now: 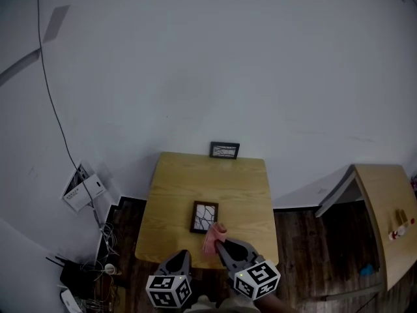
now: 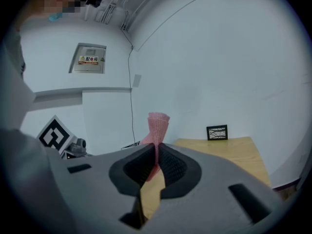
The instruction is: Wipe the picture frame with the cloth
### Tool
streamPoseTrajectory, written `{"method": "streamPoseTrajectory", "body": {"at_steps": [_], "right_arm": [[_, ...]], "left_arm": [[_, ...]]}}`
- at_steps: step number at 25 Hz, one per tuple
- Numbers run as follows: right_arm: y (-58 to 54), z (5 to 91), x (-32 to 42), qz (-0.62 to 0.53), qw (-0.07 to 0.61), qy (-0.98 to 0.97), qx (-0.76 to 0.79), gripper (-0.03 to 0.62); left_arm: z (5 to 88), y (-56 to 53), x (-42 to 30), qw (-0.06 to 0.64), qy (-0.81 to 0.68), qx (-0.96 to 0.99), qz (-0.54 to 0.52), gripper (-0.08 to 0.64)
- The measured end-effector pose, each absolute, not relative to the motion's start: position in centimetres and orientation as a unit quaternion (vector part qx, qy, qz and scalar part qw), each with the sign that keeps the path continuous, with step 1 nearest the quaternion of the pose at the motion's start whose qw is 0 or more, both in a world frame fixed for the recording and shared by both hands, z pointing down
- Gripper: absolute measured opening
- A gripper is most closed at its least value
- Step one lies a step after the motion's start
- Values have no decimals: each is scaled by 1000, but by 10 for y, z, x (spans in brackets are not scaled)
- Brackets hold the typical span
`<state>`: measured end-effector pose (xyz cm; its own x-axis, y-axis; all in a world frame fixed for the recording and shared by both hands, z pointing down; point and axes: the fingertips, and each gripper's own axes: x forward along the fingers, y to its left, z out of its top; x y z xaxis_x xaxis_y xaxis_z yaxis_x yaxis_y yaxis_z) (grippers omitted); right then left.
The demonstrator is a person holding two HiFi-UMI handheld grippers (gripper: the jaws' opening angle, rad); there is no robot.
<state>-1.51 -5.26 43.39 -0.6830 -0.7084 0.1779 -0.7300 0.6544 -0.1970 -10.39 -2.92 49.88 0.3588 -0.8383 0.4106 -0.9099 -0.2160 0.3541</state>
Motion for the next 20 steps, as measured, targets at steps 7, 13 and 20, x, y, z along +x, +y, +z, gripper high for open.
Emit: {"method": "streamPoseTrajectory", "body": {"at_steps": [7,13,20], "right_arm": [[-72,448,-13,142,50,-894,423,17],[-96,460,-3,155,54,-884,437,17],[-135,477,-10,155,72,-888,426,17]], "left_arm": [[517,-48,-110,291,-555,776,73,8],[533,-69,-107,302,-554,772,78,8],[559,-96,-108,323,-556,759,97,8]]}}
